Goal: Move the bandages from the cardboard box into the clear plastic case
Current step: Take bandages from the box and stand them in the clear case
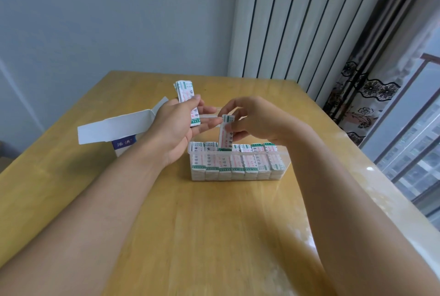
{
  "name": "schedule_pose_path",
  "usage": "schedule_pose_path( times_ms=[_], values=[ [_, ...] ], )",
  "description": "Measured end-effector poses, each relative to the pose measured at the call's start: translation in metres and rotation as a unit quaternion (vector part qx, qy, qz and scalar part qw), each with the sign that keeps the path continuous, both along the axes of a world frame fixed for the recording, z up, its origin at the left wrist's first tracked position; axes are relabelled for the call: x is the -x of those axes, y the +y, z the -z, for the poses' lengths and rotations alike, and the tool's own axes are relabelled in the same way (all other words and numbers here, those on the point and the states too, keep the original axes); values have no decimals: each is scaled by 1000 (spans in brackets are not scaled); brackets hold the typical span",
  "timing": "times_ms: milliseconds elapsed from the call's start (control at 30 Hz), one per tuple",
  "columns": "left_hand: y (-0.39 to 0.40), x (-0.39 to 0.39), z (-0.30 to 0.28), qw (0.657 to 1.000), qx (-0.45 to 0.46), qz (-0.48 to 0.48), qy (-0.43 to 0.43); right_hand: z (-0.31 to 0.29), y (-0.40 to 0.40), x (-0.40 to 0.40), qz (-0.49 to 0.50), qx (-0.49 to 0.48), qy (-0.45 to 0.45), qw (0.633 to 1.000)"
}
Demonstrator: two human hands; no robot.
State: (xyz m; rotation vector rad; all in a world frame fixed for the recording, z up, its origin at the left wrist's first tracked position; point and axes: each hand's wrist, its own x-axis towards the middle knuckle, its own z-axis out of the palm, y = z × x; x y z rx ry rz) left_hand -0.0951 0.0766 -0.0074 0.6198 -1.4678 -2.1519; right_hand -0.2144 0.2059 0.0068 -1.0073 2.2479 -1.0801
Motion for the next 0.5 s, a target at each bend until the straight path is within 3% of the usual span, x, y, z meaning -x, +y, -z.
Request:
schedule_pose_path(
  times_ms=[233, 400, 500],
  values=[
    [1, 0, 1, 1000, 5, -7, -4, 6, -1, 2, -19, -43, -16, 999],
    [3, -4, -6, 999, 42, -7, -22, -24, 13, -4, -10, 143, -79, 986],
    [8, -10, -11, 996, 65, 28, -51, -32, 12, -13, -17, 224, -64, 972]
  ],
)
